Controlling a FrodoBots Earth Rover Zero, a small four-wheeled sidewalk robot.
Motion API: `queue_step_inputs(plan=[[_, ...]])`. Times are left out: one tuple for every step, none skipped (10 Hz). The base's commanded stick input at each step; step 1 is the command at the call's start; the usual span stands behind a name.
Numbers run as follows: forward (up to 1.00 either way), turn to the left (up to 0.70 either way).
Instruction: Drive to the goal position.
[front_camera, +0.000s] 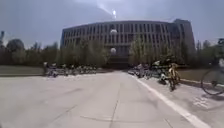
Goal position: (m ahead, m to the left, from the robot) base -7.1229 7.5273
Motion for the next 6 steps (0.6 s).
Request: queue_step_inputs(plan=[[0.70, 0.00], [0.70, 0.00], [0.70, 0.00], [0.70, 0.00], [0.70, 0.00], [0.70, -0.15]])
